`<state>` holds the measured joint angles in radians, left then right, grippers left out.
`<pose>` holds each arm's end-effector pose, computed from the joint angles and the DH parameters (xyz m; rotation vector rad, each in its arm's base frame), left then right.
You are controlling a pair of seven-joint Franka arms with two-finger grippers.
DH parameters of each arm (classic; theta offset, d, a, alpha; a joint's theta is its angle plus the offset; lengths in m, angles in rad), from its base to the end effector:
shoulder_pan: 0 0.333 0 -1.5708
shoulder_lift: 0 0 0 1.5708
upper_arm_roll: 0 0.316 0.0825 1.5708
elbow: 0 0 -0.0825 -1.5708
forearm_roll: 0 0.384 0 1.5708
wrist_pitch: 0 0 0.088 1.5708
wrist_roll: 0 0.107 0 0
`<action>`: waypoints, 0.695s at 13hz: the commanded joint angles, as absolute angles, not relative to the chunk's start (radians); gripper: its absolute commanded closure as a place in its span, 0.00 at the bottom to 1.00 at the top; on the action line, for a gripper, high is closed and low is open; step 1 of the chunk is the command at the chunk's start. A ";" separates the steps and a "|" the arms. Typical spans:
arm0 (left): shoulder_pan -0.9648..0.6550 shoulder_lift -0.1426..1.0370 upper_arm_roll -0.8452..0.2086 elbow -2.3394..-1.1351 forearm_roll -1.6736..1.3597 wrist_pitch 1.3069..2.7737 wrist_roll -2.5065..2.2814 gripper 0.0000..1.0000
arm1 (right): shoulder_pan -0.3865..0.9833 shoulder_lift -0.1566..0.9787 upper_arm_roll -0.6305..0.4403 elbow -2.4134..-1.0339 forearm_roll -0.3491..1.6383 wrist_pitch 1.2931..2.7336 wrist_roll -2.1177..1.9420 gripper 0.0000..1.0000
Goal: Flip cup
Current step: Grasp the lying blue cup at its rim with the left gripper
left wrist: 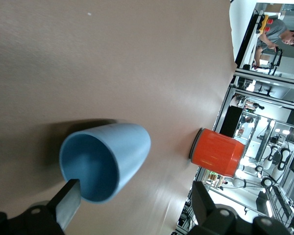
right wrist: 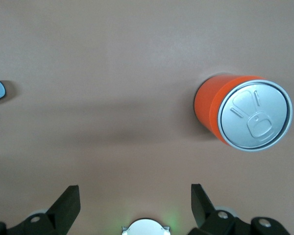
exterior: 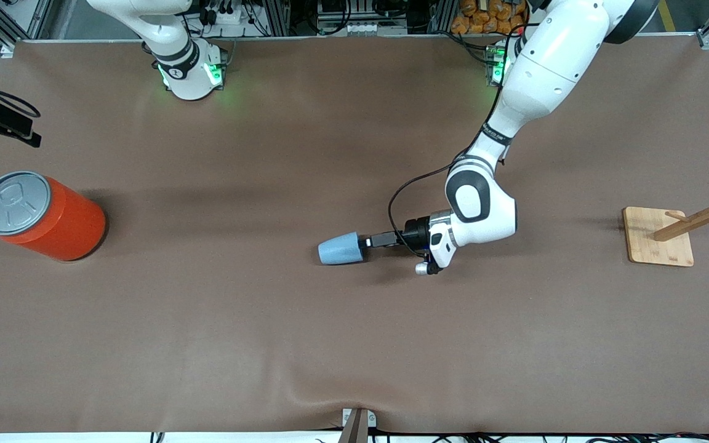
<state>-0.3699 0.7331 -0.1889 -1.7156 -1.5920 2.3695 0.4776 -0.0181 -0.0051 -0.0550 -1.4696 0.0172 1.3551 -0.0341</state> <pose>0.5700 -0.3563 0.1725 2.0058 0.3517 -0.1595 0.5285 -0.0367 0.6562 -3.1134 0.0564 0.1688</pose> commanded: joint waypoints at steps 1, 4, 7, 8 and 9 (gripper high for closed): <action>-0.402 0.782 -0.187 -1.672 -1.728 2.375 0.560 0.00 | -0.029 -0.012 -0.029 -1.427 0.014 1.324 -0.005 0.00; -0.440 0.837 -0.180 -1.626 -1.781 2.394 0.583 0.00 | -0.031 -0.012 -0.029 -1.417 0.017 1.316 0.000 0.00; -0.453 0.857 -0.176 -1.585 -1.782 2.416 0.588 0.00 | -0.026 -0.009 -0.022 -1.419 0.017 1.318 -0.002 0.00; -0.453 0.865 -0.176 -1.566 -1.782 2.416 0.588 0.03 | -0.026 -0.009 -0.021 -1.419 0.017 1.316 -0.003 0.00; -0.453 0.868 -0.176 -1.554 -1.782 2.418 0.588 0.12 | -0.026 -0.009 -0.021 -1.419 0.012 1.318 -0.003 0.00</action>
<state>-0.4425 0.8462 -0.1839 -1.6028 -1.7525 2.4017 0.5671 -0.0179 -0.0057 -0.0333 -1.4301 0.0168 1.3317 -0.0190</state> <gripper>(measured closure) 0.026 0.000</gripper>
